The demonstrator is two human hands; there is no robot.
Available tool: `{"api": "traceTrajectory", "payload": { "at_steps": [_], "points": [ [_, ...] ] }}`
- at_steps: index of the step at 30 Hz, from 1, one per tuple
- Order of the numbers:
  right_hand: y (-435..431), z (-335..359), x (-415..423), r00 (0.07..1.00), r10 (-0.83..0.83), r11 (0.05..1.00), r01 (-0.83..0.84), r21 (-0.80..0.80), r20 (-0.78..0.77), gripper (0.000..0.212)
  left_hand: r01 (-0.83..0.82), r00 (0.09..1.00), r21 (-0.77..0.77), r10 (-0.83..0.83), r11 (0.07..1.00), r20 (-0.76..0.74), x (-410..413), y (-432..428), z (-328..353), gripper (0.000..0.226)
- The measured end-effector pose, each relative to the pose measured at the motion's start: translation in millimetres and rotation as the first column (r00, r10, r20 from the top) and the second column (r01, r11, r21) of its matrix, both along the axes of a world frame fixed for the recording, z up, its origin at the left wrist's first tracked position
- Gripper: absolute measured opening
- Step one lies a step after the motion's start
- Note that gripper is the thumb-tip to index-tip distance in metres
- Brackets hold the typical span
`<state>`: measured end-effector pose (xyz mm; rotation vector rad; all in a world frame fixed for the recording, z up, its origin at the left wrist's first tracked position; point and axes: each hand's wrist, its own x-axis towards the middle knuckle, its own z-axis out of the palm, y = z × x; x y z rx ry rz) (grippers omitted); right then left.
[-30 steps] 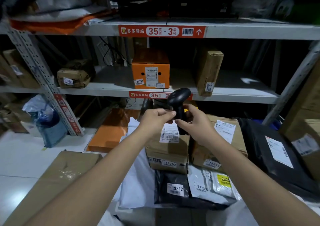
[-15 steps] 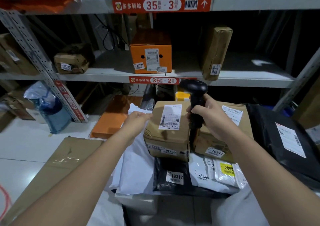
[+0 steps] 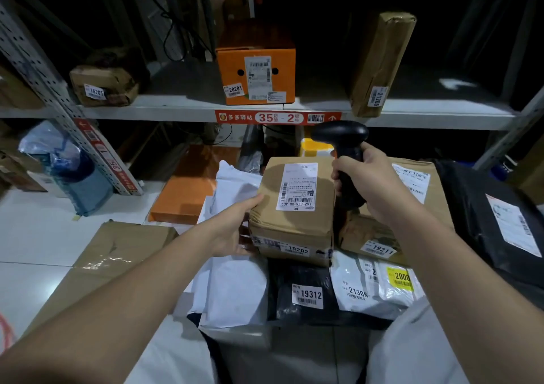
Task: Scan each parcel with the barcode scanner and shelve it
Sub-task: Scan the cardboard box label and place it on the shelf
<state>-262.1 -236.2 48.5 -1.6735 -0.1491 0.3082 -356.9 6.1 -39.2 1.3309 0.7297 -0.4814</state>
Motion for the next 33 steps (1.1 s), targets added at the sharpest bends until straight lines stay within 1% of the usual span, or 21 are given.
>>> {"api": "traceTrajectory", "payload": {
  "at_steps": [4, 7, 13, 15, 17, 23, 24, 27, 28, 31, 33],
  "points": [
    [8, -1, -6, 1.0, 0.004, 0.999, -0.003, -0.036, 0.01, 0.021, 0.024, 0.999, -0.08, -0.026, 0.997, -0.022, 0, 5, -9, 0.072],
    [7, -3, -10, 1.0, 0.016, 0.998, -0.016, -0.063, 0.002, 0.021, 0.017, 0.999, -0.104, -0.02, 0.994, -0.027, -1, 5, -13, 0.059],
    [1, -3, -16, 0.999, 0.031, 0.996, -0.029, -0.088, 0.021, 0.019, -0.004, 1.0, -0.144, 0.002, 0.99, -0.019, 2, -2, -15, 0.057],
    [0, -4, -17, 0.999, 0.034, 0.995, -0.031, -0.097, 0.03, 0.018, 0.005, 1.0, -0.172, -0.009, 0.985, -0.025, 4, -2, -11, 0.065],
    [-1, -4, -18, 0.999, 0.035, 0.994, -0.03, -0.106, 0.04, 0.017, 0.028, 0.999, -0.197, -0.031, 0.98, -0.012, 4, 2, -6, 0.077],
    [-3, -2, -17, 0.999, 0.028, 0.996, -0.024, -0.085, 0.041, 0.014, 0.016, 1.0, -0.154, -0.019, 0.988, -0.017, 12, 2, -12, 0.105],
    [-3, -1, -17, 0.999, 0.026, 0.996, -0.022, -0.082, 0.04, 0.014, 0.028, 1.0, -0.149, -0.029, 0.988, -0.001, 12, 0, -11, 0.104],
    [-6, 1, -18, 0.999, 0.017, 0.996, -0.013, -0.088, 0.051, 0.014, 0.054, 0.998, -0.128, -0.051, 0.99, 0.027, 10, -4, -6, 0.076],
    [-7, 2, -19, 0.998, 0.018, 0.996, -0.013, -0.094, 0.056, 0.014, 0.056, 0.998, -0.118, -0.052, 0.991, 0.035, 9, -4, -6, 0.075],
    [-12, 4, -21, 0.999, 0.027, 0.996, -0.023, -0.086, 0.045, 0.016, 0.049, 0.996, -0.088, -0.043, 0.995, 0.075, 7, -5, -7, 0.088],
    [-16, 5, -24, 0.999, 0.022, 0.997, -0.019, -0.069, 0.034, 0.016, 0.044, 0.995, -0.063, -0.038, 0.997, 0.097, 6, -9, -5, 0.085]
  ]
}}
